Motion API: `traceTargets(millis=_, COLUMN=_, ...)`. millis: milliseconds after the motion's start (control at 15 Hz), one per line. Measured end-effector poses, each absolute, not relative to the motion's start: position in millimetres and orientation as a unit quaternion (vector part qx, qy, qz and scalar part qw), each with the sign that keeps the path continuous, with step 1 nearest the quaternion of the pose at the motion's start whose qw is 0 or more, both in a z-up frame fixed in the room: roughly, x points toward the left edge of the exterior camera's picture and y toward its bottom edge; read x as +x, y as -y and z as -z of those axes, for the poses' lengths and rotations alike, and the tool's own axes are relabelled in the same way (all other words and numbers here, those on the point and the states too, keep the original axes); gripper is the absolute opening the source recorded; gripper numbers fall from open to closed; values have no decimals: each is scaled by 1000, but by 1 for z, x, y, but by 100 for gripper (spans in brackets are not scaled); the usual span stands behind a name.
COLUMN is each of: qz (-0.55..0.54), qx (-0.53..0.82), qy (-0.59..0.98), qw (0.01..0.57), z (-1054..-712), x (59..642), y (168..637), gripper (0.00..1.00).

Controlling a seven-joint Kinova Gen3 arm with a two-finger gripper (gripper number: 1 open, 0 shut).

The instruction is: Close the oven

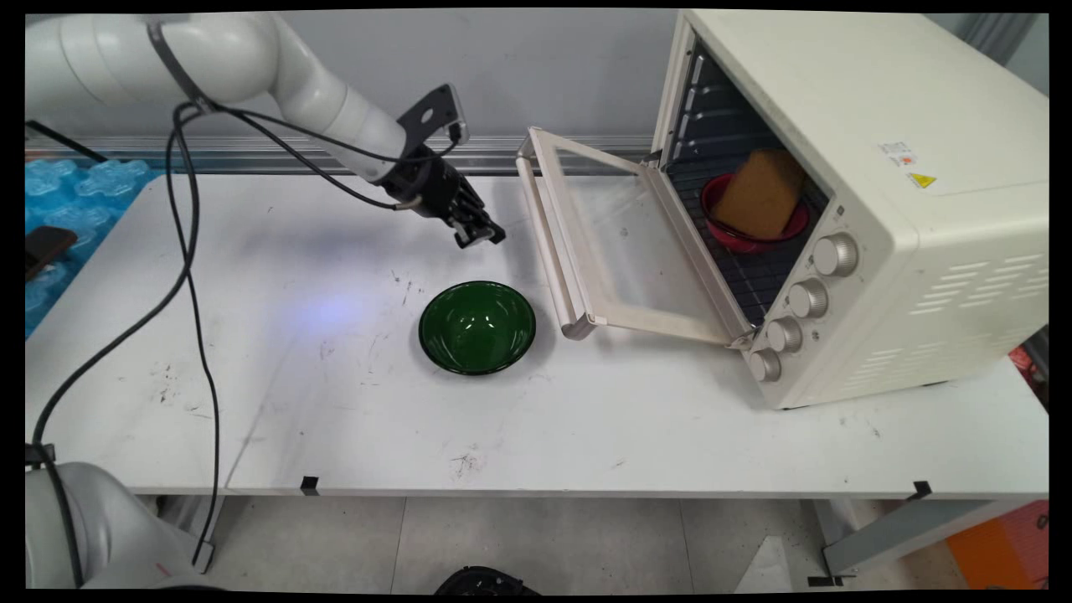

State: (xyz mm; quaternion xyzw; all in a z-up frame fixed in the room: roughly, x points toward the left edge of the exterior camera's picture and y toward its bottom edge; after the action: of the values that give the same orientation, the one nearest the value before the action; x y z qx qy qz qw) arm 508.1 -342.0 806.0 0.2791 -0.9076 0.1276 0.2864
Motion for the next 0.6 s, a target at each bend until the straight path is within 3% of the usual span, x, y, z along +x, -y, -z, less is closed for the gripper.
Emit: traceTargets(millis=600, qz=-141, qx=264, qy=895, qw=331, z=-773, x=500, y=349, gripper=0)
